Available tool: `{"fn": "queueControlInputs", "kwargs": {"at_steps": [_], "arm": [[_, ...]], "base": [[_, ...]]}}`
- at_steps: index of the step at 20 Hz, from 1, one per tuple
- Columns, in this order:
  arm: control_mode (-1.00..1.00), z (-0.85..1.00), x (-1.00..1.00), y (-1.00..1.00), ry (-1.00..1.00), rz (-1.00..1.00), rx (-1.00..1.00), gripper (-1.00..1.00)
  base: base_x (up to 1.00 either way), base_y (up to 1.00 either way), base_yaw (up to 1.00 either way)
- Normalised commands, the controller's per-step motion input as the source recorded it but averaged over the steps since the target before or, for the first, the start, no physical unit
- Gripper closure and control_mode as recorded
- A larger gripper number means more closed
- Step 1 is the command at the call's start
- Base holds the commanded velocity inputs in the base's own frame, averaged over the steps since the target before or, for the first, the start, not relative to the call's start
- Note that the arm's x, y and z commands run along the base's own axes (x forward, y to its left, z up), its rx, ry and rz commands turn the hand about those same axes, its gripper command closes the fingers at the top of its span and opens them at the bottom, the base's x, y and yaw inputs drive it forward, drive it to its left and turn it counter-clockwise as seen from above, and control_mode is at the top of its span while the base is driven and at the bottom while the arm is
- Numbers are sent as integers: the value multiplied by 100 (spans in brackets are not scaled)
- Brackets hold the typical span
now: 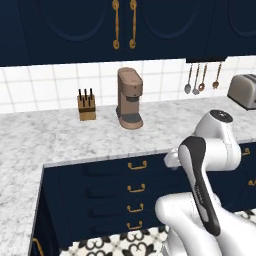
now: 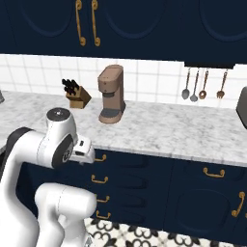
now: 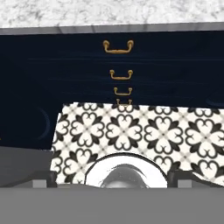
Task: Take a straw from the drawer in front and place it inside the glass cup on the dining counter.
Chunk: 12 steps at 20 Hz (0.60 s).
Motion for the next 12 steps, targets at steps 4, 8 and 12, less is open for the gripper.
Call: {"fn": "queueControlInputs", "kwargs": {"at_steps": [4, 8, 12], "arm": [[-100, -75, 84, 60, -12, -4, -17, -100], [-100, -92, 93, 68, 0, -2, -33, -100], [-100, -82, 38, 23, -1, 0, -55, -100]], "base": [[0, 0, 0], [0, 0, 0], [0, 0, 0]]}}
